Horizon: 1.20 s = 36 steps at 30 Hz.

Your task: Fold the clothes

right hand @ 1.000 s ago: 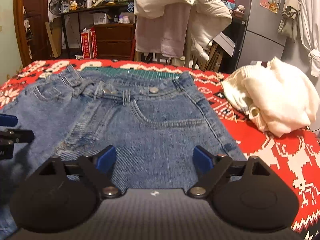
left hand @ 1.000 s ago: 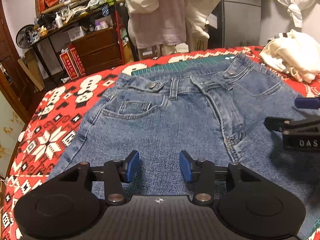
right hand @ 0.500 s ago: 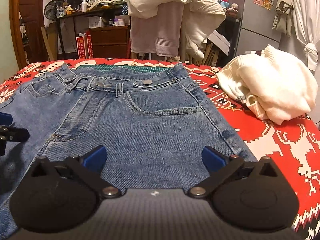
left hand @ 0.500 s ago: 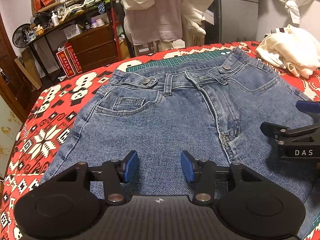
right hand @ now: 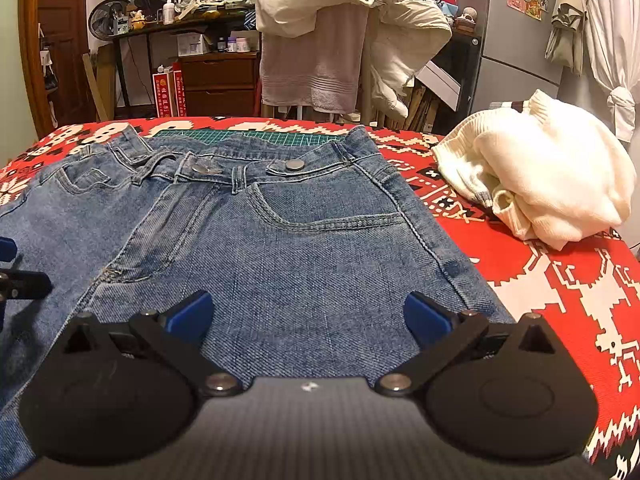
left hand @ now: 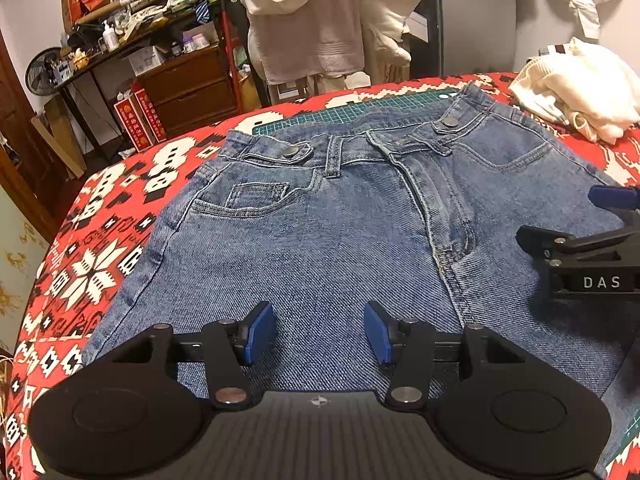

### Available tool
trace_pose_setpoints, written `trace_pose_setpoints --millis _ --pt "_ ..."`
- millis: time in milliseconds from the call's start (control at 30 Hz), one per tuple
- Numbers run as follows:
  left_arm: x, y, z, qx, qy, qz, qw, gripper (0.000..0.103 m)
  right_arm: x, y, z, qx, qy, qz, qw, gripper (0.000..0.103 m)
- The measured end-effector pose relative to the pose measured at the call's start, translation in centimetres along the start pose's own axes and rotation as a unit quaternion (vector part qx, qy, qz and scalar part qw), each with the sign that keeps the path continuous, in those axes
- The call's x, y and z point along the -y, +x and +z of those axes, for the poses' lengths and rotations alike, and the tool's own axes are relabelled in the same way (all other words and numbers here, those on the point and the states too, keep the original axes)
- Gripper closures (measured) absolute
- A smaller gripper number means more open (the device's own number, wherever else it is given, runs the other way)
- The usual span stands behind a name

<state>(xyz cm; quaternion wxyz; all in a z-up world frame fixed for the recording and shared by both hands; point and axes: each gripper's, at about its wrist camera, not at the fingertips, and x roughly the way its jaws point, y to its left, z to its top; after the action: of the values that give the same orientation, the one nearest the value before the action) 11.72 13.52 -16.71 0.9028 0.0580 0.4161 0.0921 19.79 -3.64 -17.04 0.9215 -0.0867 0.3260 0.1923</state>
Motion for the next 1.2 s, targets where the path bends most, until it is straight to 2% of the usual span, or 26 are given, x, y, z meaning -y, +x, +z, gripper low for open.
trace_pose_setpoints --millis 133,300,367,667,867,1033,1100,1200 --pt "0.7 -0.3 0.0 0.003 0.011 -0.006 0.9999 0.055 0.0 0.0 0.0 0.000 0.000 0.000 1.000 0.000" --pt "1.8 -0.9 -0.1 -0.005 0.022 -0.037 0.9991 0.079 0.1 0.0 0.0 0.000 0.000 0.000 1.000 0.000" --pt "2.4 -1.5 -0.4 -0.006 0.026 -0.054 0.9982 0.082 0.1 0.0 0.0 0.000 0.000 0.000 1.000 0.000" --pt "4.6 -3.4 -1.3 -0.006 0.032 -0.122 0.9920 0.084 0.1 0.0 0.0 0.000 0.000 0.000 1.000 0.000" --pt "5.0 -2.3 0.0 0.000 0.009 -0.129 0.9917 0.084 0.1 0.0 0.0 0.000 0.000 0.000 1.000 0.000" --pt "4.4 -0.3 1.1 -0.003 -0.017 -0.117 0.9930 0.084 0.1 0.0 0.0 0.000 0.000 0.000 1.000 0.000" --pt "3.7 0.2 1.0 -0.008 -0.030 -0.120 0.9923 0.079 0.1 0.0 0.0 0.000 0.000 0.000 1.000 0.000" --pt "2.6 0.3 0.3 -0.008 -0.048 -0.129 0.9904 0.077 0.1 0.0 0.0 0.000 0.000 0.000 1.000 0.000"
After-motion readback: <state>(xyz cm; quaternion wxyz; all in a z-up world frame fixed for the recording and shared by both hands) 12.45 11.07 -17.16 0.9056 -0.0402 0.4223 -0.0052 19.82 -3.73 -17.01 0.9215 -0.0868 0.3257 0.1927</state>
